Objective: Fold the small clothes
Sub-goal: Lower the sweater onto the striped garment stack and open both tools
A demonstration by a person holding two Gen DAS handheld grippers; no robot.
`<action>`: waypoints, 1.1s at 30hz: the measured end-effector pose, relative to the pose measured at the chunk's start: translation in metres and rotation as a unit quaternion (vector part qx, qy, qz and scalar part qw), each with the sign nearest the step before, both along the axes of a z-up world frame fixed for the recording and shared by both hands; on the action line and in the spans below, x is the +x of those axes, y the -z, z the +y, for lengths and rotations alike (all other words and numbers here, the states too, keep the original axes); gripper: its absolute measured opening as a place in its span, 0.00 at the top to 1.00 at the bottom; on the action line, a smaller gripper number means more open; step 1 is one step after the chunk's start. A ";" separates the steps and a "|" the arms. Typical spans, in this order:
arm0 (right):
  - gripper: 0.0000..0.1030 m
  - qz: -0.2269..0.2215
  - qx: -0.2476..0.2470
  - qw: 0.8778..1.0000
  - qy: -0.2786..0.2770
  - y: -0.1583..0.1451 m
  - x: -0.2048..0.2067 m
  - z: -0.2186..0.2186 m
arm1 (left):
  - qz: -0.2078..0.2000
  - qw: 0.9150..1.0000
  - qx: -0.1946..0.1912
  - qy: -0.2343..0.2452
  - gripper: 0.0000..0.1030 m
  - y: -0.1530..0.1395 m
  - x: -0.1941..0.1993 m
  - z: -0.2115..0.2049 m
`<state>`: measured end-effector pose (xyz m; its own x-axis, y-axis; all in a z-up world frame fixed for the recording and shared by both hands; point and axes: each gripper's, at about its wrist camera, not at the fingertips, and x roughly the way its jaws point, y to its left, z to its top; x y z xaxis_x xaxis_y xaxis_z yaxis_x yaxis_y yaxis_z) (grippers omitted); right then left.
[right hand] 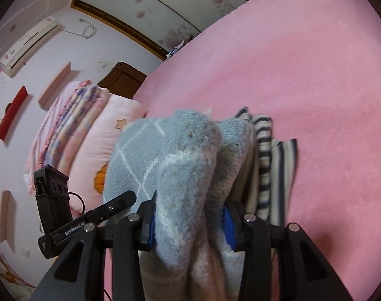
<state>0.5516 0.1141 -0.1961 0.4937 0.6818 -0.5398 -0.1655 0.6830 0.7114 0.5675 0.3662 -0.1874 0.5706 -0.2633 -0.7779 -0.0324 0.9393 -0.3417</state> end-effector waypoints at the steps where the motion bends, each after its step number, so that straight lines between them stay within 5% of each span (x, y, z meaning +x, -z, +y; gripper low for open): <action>1: 0.60 -0.004 0.000 1.000 0.000 0.002 0.002 -0.002 | -0.009 1.000 -0.011 -0.008 0.34 0.004 0.004 0.004; 4: 0.59 -0.014 -0.012 1.000 -0.003 0.009 0.006 -0.004 | -0.017 1.000 -0.017 -0.015 0.26 0.018 0.003 0.010; 8: 0.53 -0.030 -0.032 0.999 -0.010 0.014 0.003 -0.002 | -0.032 0.998 -0.009 -0.046 0.00 0.034 -0.002 0.020; 11: 0.51 -0.057 -0.067 0.996 -0.014 0.009 -0.002 0.004 | -0.047 0.997 -0.029 -0.055 0.00 0.044 -0.008 0.028; 14: 0.46 -0.075 -0.101 0.992 -0.014 0.006 -0.008 0.005 | -0.060 0.996 -0.007 -0.060 0.00 0.038 -0.010 0.014; 20: 0.42 -0.091 -0.153 0.984 -0.008 -0.019 -0.023 -0.002 | -0.082 0.990 0.080 -0.087 0.00 0.002 -0.025 -0.005; 33: 0.42 -0.087 -0.206 0.975 0.012 -0.117 -0.131 -0.063 | -0.095 0.990 0.094 -0.054 0.00 -0.118 -0.143 -0.083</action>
